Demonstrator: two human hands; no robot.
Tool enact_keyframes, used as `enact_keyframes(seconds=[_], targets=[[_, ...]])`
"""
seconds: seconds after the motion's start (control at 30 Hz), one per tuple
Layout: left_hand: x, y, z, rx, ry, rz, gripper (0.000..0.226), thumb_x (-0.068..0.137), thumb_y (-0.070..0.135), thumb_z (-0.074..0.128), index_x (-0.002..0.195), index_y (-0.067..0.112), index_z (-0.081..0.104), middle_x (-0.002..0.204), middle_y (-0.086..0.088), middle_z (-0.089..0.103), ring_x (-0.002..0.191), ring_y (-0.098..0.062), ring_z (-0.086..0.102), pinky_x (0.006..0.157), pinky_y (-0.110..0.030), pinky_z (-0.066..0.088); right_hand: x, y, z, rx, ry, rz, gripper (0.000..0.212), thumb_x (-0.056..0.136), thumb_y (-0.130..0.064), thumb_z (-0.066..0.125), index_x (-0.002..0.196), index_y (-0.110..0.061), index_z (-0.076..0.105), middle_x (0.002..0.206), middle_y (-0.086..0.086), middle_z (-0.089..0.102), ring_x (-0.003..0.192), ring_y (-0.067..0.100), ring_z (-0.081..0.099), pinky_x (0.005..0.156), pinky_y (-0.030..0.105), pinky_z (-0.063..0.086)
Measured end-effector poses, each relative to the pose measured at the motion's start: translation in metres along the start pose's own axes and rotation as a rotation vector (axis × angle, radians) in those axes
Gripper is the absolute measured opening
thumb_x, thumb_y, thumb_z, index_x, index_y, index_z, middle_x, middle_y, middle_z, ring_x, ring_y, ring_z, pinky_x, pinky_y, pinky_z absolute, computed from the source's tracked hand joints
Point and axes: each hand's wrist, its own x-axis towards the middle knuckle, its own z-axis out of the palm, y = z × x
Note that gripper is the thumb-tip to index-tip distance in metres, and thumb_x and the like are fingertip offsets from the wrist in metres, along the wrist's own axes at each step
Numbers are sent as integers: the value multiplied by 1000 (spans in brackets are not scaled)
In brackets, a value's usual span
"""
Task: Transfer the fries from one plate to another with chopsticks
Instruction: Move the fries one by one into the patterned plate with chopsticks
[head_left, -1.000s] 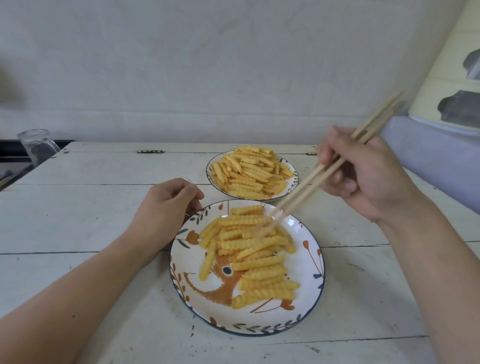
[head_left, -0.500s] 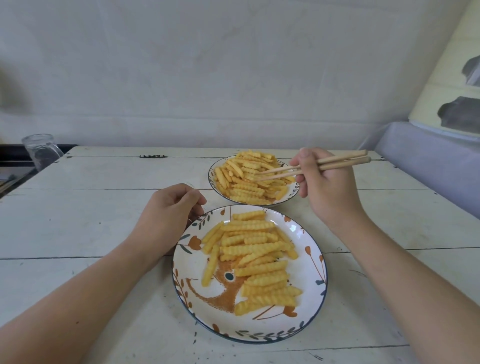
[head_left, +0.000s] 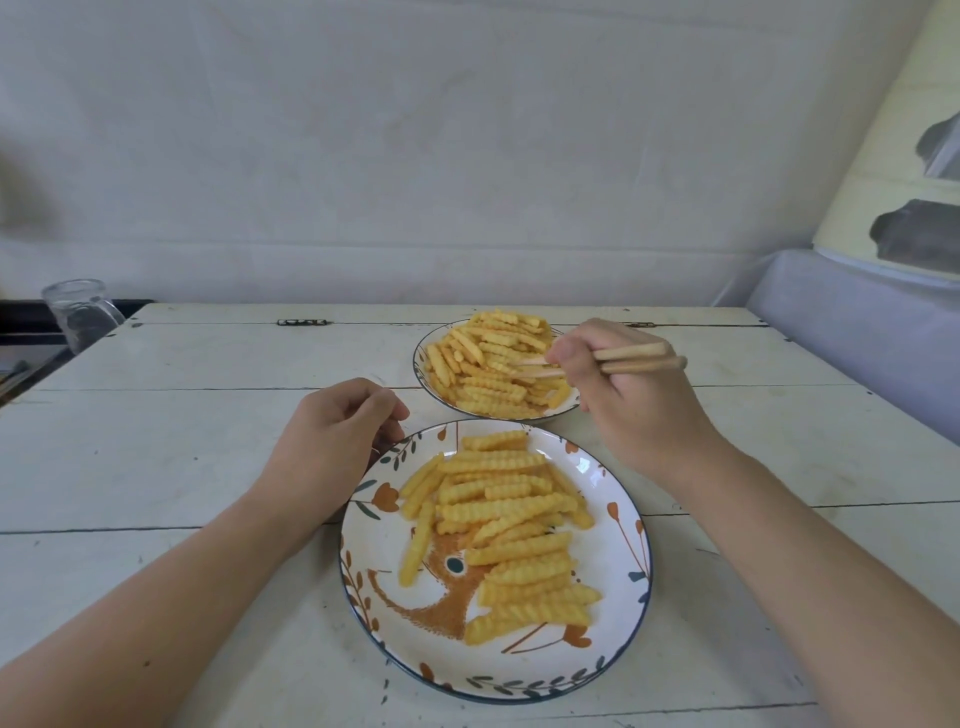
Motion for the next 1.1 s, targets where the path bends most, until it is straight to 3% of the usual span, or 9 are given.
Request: enact_keyframes(seconds=[0.17,0.3,0.4,0.57,0.8,1.0,1.1], targets=[[0,0,0,0,2,2,29,102,18,53,83,12,74,70,2,69,64,-17,61,67,-36,51,1,-2,-2,193,134,116,43,99,-48,41,80,-17,66,61,-16,58,55,8,54,54,28,43],[0,-1,0,4,-1,0,29,102,19,53,82,13,74,69,3,69,64,-17,60,66,-36,51,6,-6,-17,458,320,300,46,106,-36,42,75,-11,65,52,-5,54,42,12,47,40,25,38],[-1,0,0,2,-2,1,29,102,19,53,83,13,74,70,2,69,66,-20,61,68,-38,51,13,-10,-36,606,339,370,56,108,-36,39,66,-10,66,49,5,52,37,21,41,38,27,30],[-2,0,-1,9,-5,4,29,101,20,54,81,14,74,70,2,70,67,-21,61,70,-38,51,11,-24,-71,856,107,393,60,104,-42,39,58,-13,64,49,11,44,32,16,31,42,19,22],[-2,1,0,12,1,18,28,101,18,53,83,12,74,69,5,70,68,-17,60,70,-36,51,5,-32,-85,762,-236,291,55,77,-64,66,61,-11,67,48,14,43,32,17,31,40,18,27],[-1,1,0,7,-2,10,28,101,18,53,83,13,74,68,5,69,67,-19,61,68,-37,51,0,-44,-73,641,-333,280,44,78,-50,56,59,-12,71,47,10,48,33,15,37,37,18,23],[-2,1,0,1,-4,11,28,101,18,54,83,13,74,68,5,69,67,-20,61,68,-38,51,0,-44,-76,692,-285,297,42,80,-46,58,59,-12,71,46,7,48,33,12,38,39,20,17]])
